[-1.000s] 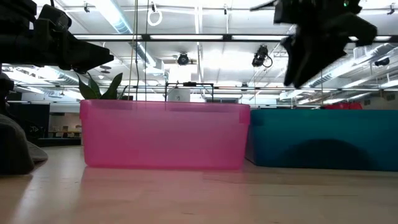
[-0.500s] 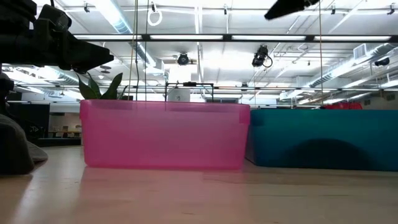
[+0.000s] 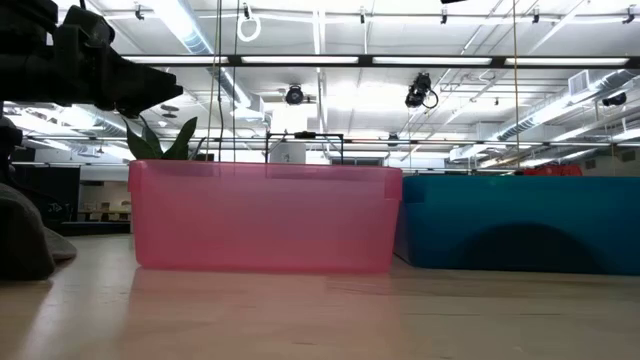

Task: Pick & Place hat
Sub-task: Put the bottom black cap into the blue bin

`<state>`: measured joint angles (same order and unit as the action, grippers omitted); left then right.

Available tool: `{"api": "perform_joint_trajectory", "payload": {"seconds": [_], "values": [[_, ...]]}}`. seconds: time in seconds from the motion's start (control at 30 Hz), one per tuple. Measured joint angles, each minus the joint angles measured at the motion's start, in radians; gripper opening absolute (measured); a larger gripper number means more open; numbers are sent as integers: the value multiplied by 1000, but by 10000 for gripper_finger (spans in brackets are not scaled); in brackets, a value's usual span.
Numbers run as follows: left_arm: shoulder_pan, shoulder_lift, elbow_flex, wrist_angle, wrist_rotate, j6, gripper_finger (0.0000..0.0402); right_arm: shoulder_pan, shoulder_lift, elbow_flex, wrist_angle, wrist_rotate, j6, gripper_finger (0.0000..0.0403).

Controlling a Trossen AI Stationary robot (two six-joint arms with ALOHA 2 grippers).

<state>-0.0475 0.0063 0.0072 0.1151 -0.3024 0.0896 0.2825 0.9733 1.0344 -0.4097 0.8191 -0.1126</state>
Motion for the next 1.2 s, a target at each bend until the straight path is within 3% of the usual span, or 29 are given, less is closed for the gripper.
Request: {"api": "perform_joint_trajectory", "payload": {"seconds": [0.2, 0.37, 0.63, 0.8, 1.03, 1.2], "values": [[0, 0, 0, 16, 0, -8, 213, 0, -58, 0, 10, -97, 15, 155], [0, 0, 0, 33, 24, -141, 213, 1, -79, 0, 15, -99, 15, 155], [0, 0, 0, 339, 40, -284, 213, 1, -79, 0, 12, -103, 22, 155], [-1, 13, 46, 326, 222, -321, 213, 1, -79, 0, -2, -103, 18, 155], [-42, 121, 208, 328, 521, -389, 213, 1, -79, 0, -13, -102, 7, 155], [-125, 221, 274, 323, 620, -415, 213, 0, -79, 0, -20, -102, 9, 155]]}}
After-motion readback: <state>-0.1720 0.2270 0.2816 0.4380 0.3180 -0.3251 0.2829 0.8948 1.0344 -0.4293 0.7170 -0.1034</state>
